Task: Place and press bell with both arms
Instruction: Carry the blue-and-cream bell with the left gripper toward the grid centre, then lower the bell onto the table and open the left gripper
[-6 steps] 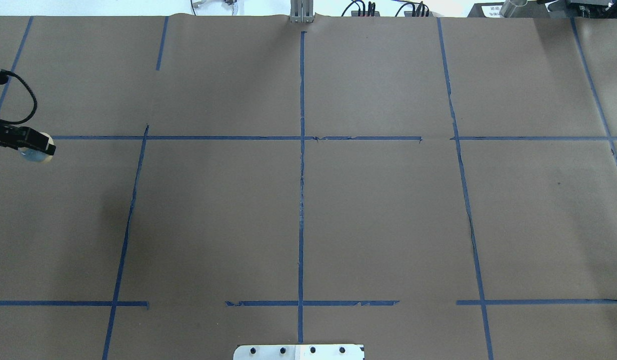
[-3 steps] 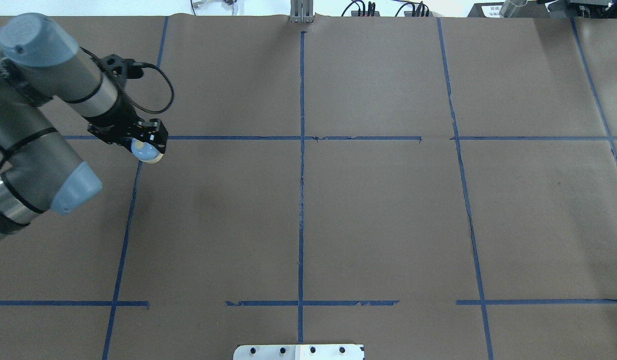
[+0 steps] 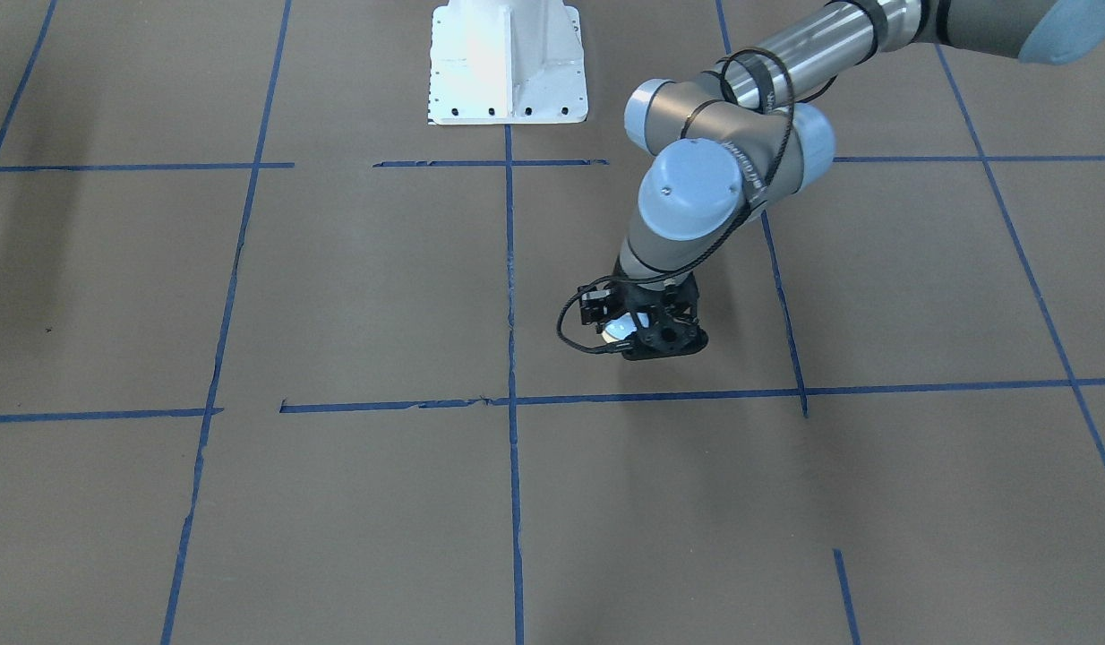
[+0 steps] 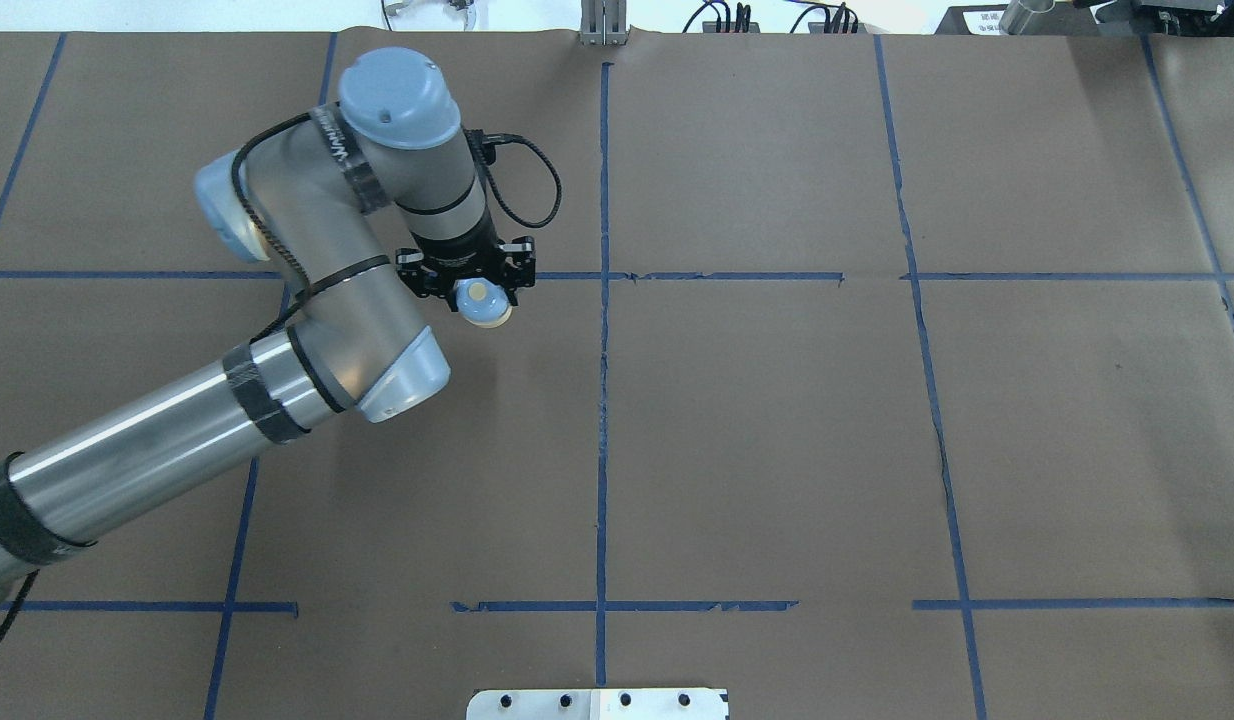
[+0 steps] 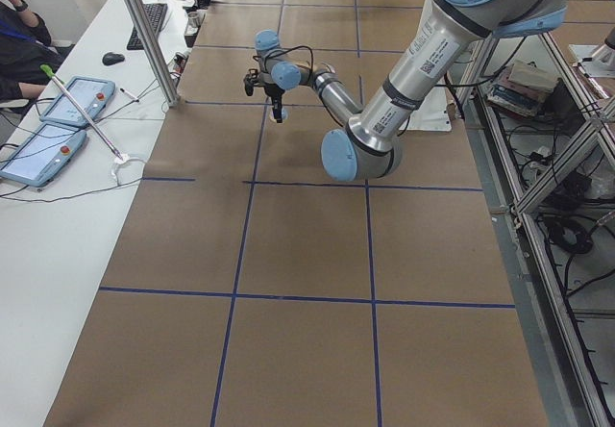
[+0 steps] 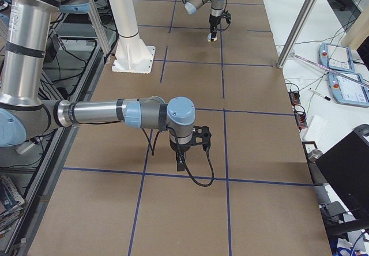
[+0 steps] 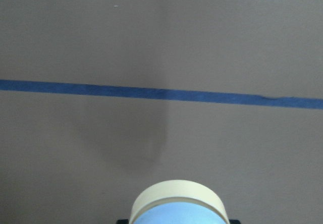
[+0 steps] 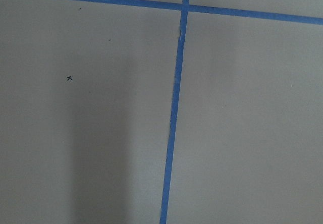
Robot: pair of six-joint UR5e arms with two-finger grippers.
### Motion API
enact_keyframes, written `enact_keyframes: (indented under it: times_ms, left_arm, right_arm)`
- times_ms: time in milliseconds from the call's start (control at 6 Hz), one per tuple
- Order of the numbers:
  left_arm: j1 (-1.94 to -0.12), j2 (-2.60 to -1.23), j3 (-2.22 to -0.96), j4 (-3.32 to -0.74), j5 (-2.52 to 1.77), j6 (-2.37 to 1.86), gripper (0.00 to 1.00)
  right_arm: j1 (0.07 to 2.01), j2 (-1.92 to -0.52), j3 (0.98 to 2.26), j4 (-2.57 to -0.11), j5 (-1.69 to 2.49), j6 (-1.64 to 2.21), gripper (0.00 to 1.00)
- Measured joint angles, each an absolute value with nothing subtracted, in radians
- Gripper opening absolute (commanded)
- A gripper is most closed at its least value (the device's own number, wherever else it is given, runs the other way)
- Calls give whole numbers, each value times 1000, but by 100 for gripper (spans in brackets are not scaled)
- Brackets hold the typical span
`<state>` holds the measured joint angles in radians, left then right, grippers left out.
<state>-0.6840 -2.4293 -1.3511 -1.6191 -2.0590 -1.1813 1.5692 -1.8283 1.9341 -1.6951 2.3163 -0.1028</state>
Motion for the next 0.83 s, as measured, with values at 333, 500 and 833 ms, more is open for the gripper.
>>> enact_keyframes:
  times_ms: [333,500,833]
  left_arm:
    - [-624,-2560,-1169,-1713,-1968,-1277,16]
    - [-604,-2589,-1116,-1751,-1944,-1302,54]
    - [-586,-2605,-1090,-1767,-1929,-1310,100]
  right_arm:
    - [1569,-1826,1928,-1695,2316,-103,100]
    - [1569,-1826,1925,-1695,2316,-103,100]
    - [1569,-1825,1920,-1694,2316,-103,100]
